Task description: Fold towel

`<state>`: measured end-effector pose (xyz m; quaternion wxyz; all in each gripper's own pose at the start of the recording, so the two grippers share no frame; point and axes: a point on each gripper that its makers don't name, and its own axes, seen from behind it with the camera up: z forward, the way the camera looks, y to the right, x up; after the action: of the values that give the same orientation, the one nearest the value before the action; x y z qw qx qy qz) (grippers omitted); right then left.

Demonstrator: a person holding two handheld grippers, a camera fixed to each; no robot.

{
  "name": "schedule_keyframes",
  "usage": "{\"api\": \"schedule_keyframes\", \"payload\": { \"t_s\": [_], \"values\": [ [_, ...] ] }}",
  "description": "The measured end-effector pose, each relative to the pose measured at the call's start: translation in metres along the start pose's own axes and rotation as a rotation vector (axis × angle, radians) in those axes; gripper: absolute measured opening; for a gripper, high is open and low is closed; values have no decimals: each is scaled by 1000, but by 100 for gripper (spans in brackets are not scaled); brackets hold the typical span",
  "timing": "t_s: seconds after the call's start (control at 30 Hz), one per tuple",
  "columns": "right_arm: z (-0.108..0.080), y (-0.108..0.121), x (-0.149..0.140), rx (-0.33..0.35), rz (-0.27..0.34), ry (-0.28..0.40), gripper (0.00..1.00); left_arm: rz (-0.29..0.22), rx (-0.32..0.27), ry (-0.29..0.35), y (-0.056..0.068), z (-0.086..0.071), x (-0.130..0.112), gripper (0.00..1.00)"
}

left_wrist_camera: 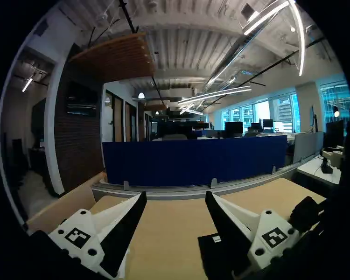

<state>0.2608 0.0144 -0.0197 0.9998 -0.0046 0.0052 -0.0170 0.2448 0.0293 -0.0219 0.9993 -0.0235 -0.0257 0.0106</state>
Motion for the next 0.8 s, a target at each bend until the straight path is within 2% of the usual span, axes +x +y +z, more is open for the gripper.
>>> {"api": "schedule_keyframes", "payload": {
  "t_s": [0.13,0.3,0.57,0.7,0.8],
  "values": [
    [-1,-14,-2,54,-46,-35,100,22,-40,-31,6,-2,-1,93],
    [-5,-38,-14,160,-113,-116,100,51,-108,-79,15,-3,-3,93],
    [-20,-74,-24,323,-227,-211,100,73,-264,-150,47,-11,-8,93],
    [-28,-91,-29,395,-245,-238,100,94,-318,-174,59,-15,-13,93],
    [-31,-99,-32,423,-240,-248,100,107,-334,-188,62,-16,-19,93]
  ]
}}
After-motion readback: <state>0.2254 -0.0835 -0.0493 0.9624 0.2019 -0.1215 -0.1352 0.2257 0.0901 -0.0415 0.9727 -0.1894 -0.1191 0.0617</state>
